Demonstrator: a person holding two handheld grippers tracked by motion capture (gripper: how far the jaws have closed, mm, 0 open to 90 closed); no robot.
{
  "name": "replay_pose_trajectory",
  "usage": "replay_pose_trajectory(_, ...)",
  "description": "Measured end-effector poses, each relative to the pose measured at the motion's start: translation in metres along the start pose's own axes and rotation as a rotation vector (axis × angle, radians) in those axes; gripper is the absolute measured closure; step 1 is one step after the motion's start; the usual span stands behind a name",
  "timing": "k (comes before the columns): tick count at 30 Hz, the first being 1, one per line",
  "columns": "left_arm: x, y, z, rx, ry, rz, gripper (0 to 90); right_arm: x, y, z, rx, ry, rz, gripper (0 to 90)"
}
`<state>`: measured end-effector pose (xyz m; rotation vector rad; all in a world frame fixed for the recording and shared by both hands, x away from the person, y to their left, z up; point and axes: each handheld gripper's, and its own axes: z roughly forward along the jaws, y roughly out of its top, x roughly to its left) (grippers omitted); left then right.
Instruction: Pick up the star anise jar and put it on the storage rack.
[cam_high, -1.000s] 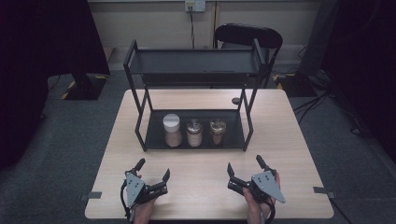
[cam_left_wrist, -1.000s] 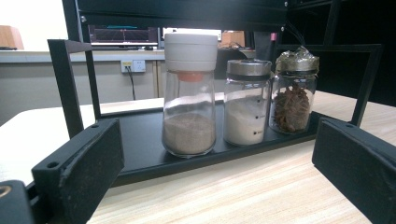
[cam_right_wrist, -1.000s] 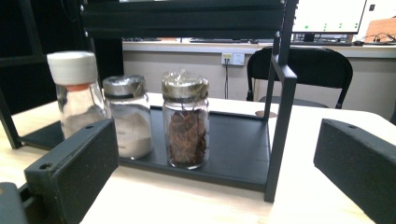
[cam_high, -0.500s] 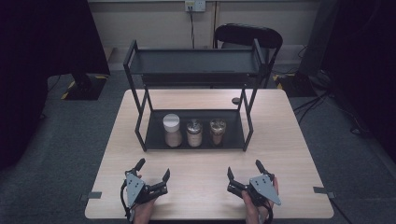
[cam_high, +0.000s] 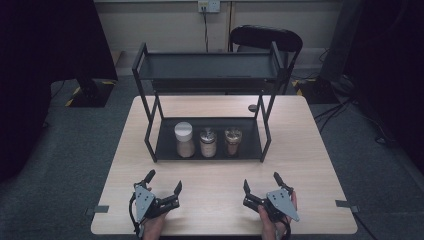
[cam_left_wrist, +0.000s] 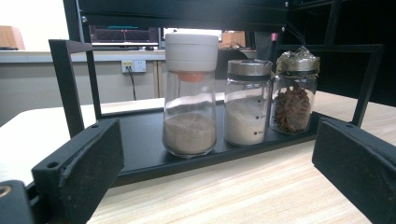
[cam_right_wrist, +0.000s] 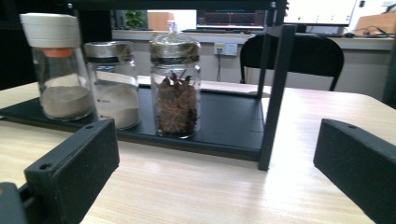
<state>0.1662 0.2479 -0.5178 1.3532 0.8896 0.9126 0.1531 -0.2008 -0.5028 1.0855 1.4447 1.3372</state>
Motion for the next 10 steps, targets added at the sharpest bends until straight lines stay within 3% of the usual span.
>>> replay_pose_trajectory(3, -0.0001, 0.0, 0.0, 0.0, 0.0, 0.0, 1.4, -0.004, -0.0095, -0.0028, -0.052, -0.002, 0.049, 0.0)
replay_pose_trajectory(5, -0.0002, 0.0, 0.0, 0.0, 0.001, 0.0, 1.4, -0.0057, -0.0097, -0.003, -0.053, -0.003, 0.07, 0.0)
replay_pose_trajectory(10, -0.0004, 0.0, 0.0, 0.0, 0.002, 0.0, 1.4, -0.0003, -0.0082, -0.0024, -0.045, -0.007, 0.02, 0.0)
